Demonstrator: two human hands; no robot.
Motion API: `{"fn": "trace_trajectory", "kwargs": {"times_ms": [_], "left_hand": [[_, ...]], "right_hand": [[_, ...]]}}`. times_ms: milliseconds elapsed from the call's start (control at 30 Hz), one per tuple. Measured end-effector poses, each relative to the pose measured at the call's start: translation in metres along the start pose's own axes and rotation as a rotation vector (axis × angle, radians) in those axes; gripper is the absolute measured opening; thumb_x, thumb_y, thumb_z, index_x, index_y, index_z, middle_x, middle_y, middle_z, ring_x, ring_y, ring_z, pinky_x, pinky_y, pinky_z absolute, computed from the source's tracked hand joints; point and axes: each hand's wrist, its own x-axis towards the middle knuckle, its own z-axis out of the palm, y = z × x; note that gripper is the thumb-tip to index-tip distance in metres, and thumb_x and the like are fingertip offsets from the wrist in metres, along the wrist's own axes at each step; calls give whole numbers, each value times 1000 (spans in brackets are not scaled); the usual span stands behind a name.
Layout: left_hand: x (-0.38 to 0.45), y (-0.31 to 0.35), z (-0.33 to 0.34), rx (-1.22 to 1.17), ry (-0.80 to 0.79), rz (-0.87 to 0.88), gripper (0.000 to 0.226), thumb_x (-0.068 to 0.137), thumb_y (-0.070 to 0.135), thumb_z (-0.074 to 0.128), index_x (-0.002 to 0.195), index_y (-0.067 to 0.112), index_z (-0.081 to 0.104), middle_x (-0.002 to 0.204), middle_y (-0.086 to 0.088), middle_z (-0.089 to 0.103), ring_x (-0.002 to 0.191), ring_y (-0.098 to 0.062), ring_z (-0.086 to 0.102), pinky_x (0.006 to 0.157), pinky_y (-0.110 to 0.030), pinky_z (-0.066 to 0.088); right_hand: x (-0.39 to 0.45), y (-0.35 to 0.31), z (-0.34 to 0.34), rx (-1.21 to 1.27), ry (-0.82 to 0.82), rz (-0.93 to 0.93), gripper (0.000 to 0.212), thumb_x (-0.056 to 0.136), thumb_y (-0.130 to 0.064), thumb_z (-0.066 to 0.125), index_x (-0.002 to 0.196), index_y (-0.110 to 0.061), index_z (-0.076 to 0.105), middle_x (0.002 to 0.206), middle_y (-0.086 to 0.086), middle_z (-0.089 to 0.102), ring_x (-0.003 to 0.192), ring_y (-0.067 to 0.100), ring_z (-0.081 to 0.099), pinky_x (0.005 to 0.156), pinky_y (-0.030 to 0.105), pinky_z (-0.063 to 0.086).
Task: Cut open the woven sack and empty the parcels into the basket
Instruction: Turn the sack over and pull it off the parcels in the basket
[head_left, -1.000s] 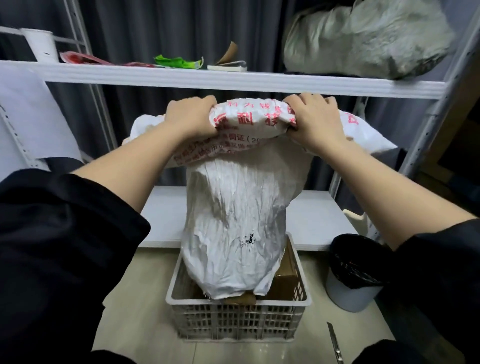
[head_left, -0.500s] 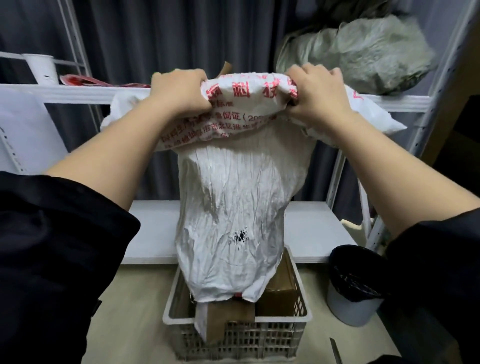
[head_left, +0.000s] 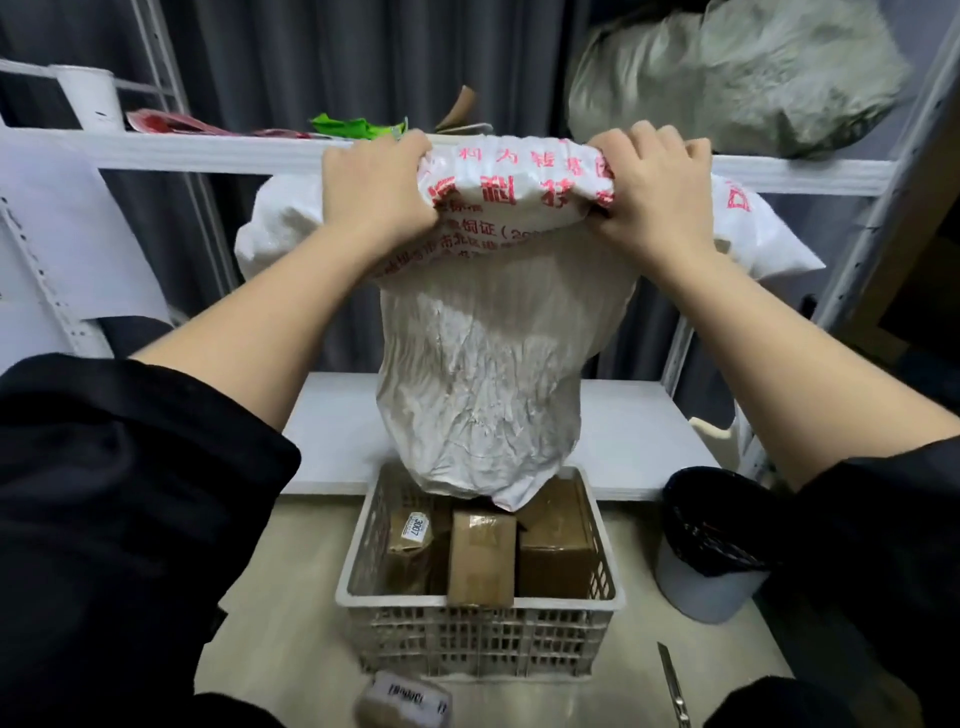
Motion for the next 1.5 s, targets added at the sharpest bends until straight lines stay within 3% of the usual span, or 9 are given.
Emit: {"fn": "trace_trajectory", "kwargs": {"times_ms": [300, 533, 667, 800, 933, 1033, 1133, 1233, 1500], "left_hand": [[5, -8, -7, -71, -3, -43, 38, 77, 23, 49, 114, 20, 55, 111, -11, 65, 106, -37, 57, 82, -39, 41], [-20, -17, 19, -16, -210, 83, 40, 79, 26, 56, 118, 18, 49, 112, -12, 61, 103, -37, 57, 86, -46, 40], [-41, -27, 39, -28, -171, 53, 35, 78, 25, 59, 111, 18, 48, 106, -10, 60, 97, -36, 57, 81, -46, 41], [-34, -32, 27, -55, -114, -57, 48, 75, 30, 64, 119, 19, 47, 114, -11, 57, 105, -36, 55, 89, -49, 39], [-15, -28, -7, -116, -462, 92, 101, 65, 49, 77, 147, 32, 19, 145, -11, 36, 133, -34, 38, 108, -51, 32], [-22, -25, -16, -200, -302, 138, 73, 72, 41, 68, 136, 29, 35, 131, -4, 54, 120, -31, 51, 90, -41, 45], [-31, -34, -17, -67, -96, 78, 45, 81, 29, 57, 122, 19, 41, 113, -13, 63, 103, -40, 57, 73, -40, 41], [-33, -43, -29, -29, -8, 68, 38, 81, 28, 55, 114, 15, 43, 102, -18, 63, 95, -43, 57, 68, -41, 39], [-34, -69, -61, 118, -9, 27, 36, 84, 37, 53, 105, 9, 43, 101, -24, 61, 96, -45, 55, 68, -42, 37]], "right_hand": [[7, -4, -8, 56, -50, 19, 48, 73, -30, 57, 118, -17, 51, 111, 11, 56, 103, 34, 51, 84, 44, 34], [-19, -18, 7, 205, -383, -25, 68, 69, -54, 62, 126, -21, 45, 114, 11, 53, 105, 36, 51, 82, 43, 43], [-35, -21, 10, 261, -537, -126, 80, 67, -43, 69, 138, -27, 34, 118, 5, 52, 107, 27, 48, 82, 40, 46], [-29, -29, 5, 247, -276, -102, 45, 77, -40, 61, 116, -22, 50, 105, 0, 61, 99, 26, 48, 66, 35, 39], [-13, -47, 5, 254, -28, -113, 32, 78, -26, 63, 105, -11, 56, 100, 8, 63, 97, 32, 51, 59, 40, 41], [-6, -64, 9, 310, 93, -105, 30, 74, -18, 62, 102, -10, 59, 93, 9, 63, 91, 34, 53, 59, 43, 45], [-5, -76, 12, 344, 102, -127, 32, 73, -19, 63, 105, -11, 60, 97, 8, 64, 89, 34, 52, 69, 42, 42], [-2, -88, 9, 337, 67, -144, 40, 74, -24, 62, 111, -10, 59, 104, 8, 63, 93, 34, 52, 77, 34, 34], [4, -120, 3, 353, 64, -149, 57, 74, -35, 59, 127, -15, 52, 121, 4, 59, 107, 30, 53, 81, 41, 38]]}}
